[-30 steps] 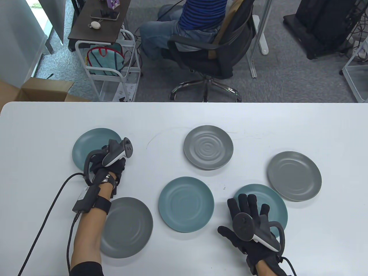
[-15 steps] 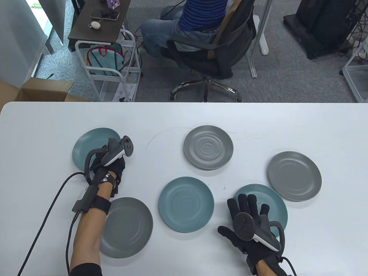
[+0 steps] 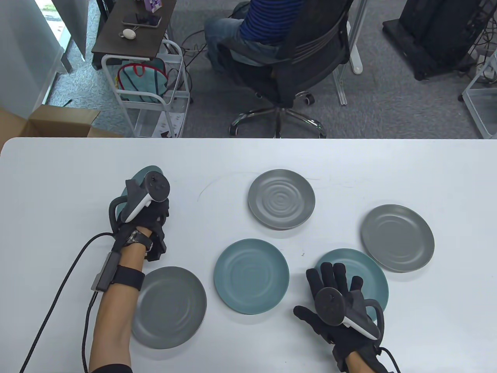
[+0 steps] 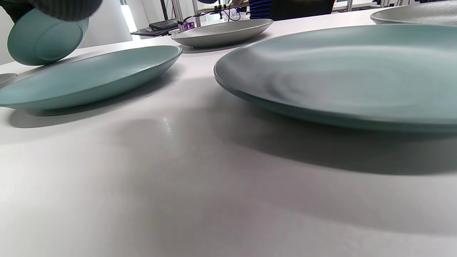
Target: Flip plate to back facing up
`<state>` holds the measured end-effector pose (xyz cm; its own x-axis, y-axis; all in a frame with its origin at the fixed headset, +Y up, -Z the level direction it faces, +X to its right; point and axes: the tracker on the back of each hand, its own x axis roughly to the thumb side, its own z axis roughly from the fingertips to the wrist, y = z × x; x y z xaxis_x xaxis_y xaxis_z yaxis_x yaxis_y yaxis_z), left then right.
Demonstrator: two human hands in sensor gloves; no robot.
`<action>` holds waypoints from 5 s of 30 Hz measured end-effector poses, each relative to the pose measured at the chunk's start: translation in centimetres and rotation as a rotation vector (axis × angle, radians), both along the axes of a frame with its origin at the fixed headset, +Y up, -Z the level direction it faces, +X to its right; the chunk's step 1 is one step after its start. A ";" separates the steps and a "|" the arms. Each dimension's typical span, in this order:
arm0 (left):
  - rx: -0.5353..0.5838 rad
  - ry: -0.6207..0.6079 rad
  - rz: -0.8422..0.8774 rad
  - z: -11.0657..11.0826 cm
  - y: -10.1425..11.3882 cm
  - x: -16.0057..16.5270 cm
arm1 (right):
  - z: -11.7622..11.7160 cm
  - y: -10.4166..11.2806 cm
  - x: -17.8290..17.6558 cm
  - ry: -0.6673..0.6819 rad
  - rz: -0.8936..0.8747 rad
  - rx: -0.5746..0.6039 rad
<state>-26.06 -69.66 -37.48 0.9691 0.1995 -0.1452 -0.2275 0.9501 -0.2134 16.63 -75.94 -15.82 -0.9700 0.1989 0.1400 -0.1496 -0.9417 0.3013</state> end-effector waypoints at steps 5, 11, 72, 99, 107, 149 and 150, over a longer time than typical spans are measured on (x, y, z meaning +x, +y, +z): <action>0.039 0.016 0.162 0.4 1.3 -0.5 | 0.0 0.0 0.0 0.000 -0.003 0.002; 0.093 0.071 0.415 0.6 2.4 -1.8 | 0.1 0.1 -0.1 0.007 -0.006 0.005; -0.158 0.540 0.390 0.7 -7.3 -8.6 | 0.1 0.0 -0.4 0.025 -0.004 -0.021; -0.185 0.354 0.001 2.2 -4.3 -5.7 | 0.6 0.5 -0.6 0.042 -0.024 0.011; -0.188 0.205 -0.076 5.2 -2.0 -5.0 | 0.9 0.6 -0.5 0.049 -0.048 0.013; -0.282 -0.500 -0.368 22.8 -6.5 9.2 | 1.4 0.4 -1.0 0.070 -0.033 -0.004; -0.271 -0.502 -0.387 22.9 -6.6 9.3 | 1.4 0.4 -1.0 0.071 -0.032 -0.004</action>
